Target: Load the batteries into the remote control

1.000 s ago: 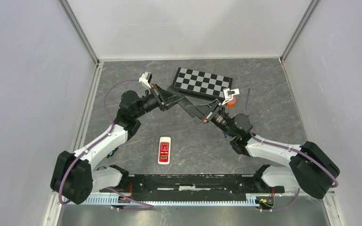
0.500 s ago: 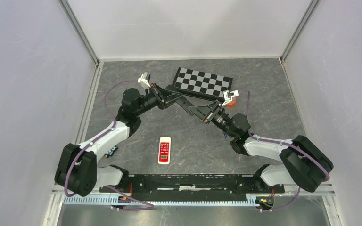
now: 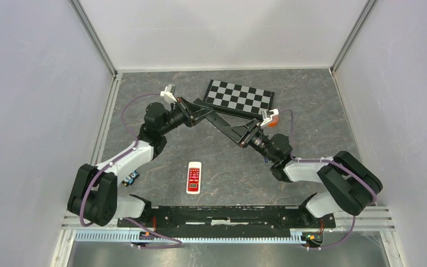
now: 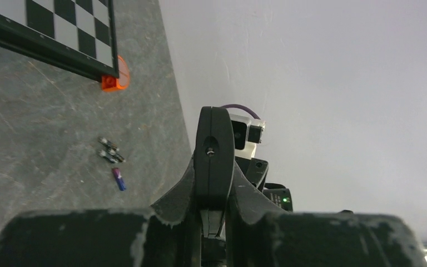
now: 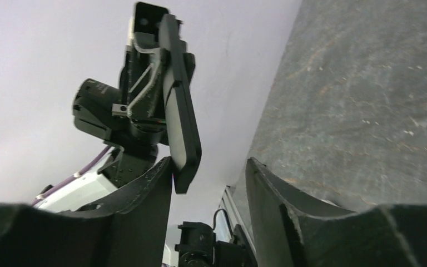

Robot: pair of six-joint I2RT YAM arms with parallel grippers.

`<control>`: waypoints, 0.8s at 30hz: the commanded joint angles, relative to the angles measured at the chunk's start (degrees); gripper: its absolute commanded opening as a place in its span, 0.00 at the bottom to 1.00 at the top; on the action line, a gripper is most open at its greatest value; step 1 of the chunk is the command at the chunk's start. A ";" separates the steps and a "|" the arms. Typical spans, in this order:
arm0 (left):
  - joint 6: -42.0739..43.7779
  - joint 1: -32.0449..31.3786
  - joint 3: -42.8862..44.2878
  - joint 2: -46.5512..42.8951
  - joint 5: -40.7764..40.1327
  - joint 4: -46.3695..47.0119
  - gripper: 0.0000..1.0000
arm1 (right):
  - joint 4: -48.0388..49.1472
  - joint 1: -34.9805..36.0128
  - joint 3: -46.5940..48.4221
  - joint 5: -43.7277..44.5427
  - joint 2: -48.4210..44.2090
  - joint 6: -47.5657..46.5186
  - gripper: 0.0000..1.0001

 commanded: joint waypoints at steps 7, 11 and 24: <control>11.70 0.92 3.89 -1.95 -4.79 -4.98 0.02 | -10.55 -0.21 0.76 -1.55 -4.08 -2.73 0.58; 12.17 0.95 3.74 -1.66 -4.27 -5.98 0.02 | -9.68 -0.16 1.07 -0.59 -4.17 -2.36 0.65; 12.24 0.97 3.30 -1.35 -2.84 -5.93 0.02 | -8.88 -0.14 5.53 0.31 -0.32 0.74 0.55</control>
